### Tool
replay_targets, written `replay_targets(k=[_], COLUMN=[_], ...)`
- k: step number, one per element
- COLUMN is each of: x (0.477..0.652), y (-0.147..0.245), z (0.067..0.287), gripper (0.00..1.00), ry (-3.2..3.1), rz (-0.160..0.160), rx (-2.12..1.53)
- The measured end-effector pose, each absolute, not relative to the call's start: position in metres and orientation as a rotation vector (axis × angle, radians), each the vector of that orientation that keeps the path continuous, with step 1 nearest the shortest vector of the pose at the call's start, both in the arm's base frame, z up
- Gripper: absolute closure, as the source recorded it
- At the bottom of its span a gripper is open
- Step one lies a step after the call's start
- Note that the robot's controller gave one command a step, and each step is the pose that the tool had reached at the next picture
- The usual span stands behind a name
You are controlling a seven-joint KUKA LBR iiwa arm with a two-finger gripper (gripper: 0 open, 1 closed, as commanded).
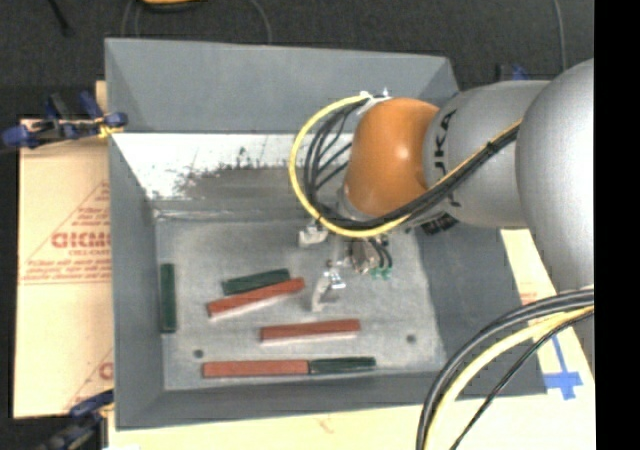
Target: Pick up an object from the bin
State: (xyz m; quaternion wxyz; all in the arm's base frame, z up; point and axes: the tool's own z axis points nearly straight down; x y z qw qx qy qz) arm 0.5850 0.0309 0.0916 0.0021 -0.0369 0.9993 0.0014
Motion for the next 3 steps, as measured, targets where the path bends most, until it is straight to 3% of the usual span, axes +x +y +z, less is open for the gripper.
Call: replay_targets(k=[1, 2, 3], x=[0.533, 0.6, 0.6], y=[0.017, 0.089, 0.089], z=[0.085, 0.081, 0.081], gripper=[0.0, 1.0, 1.0], ry=[3.132, 3.137, 3.136], rz=[-0.002, -0.004, -0.003], rx=[-0.131, 0.284, 0.283])
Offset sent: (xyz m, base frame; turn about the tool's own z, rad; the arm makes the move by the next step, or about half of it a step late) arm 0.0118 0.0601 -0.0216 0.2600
